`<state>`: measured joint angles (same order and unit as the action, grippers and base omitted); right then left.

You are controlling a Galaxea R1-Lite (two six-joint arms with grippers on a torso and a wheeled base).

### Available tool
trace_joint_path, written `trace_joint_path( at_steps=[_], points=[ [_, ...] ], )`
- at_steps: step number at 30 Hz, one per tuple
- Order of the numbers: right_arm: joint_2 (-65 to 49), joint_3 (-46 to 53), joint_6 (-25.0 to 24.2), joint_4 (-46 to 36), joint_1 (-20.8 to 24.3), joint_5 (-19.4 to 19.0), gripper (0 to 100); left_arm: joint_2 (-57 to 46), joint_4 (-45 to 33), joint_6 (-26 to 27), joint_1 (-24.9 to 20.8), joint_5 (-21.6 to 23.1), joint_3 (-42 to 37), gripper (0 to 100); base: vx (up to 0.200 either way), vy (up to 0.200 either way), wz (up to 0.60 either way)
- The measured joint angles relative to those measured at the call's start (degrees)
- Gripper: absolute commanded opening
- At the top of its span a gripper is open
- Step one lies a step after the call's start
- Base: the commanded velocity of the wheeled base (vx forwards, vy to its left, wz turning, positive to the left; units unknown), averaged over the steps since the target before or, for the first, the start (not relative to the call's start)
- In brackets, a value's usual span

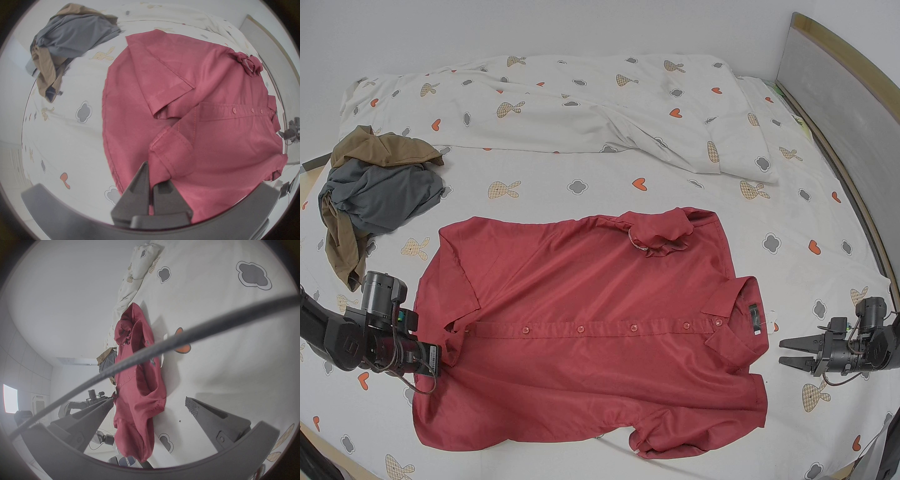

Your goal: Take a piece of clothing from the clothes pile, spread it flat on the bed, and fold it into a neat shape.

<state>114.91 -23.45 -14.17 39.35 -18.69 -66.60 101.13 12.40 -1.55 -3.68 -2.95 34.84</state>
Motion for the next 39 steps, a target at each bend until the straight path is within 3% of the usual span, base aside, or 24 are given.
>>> trace_joint_path(
  at_steps=[2,3,15,20,27,35,38,39],
  points=[
    [0.0,0.0,0.0,0.0,0.0,0.0,100,0.1,0.3,-0.4,0.8,0.1,-0.3,0,0.000,0.000,0.00],
    [0.0,0.0,0.0,0.0,0.0,0.0,100,0.2,0.5,-0.5,1.0,0.2,-0.5,100,0.000,0.000,0.00],
    [0.0,0.0,0.0,0.0,0.0,0.0,100,0.3,3.3,-3.4,4.3,2.4,0.8,100,0.000,0.000,0.00],
    [0.1,-0.6,0.1,0.1,0.0,0.7,100,0.4,3.3,-3.1,9.7,2.5,2.0,100,0.000,0.000,0.00],
    [1.7,-5.6,-0.4,0.1,1.2,4.5,100,0.6,3.3,-0.4,18.8,2.5,2.6,100,0.000,0.000,0.00],
    [4.6,-13.9,-9.7,0.0,8.1,5.2,100,-0.8,3.1,0.4,24.0,2.8,2.3,100,0.000,0.000,0.00],
    [5.7,-17.1,-11.5,0.1,10.3,5.3,100,-1.8,3.0,0.5,25.7,5.4,1.9,100,0.000,0.000,0.00],
    [6.0,-17.6,-11.7,0.1,10.8,5.4,0,-2.2,3.0,0.5,26.2,6.7,1.8,100,0.000,0.000,0.00]
  ],
)
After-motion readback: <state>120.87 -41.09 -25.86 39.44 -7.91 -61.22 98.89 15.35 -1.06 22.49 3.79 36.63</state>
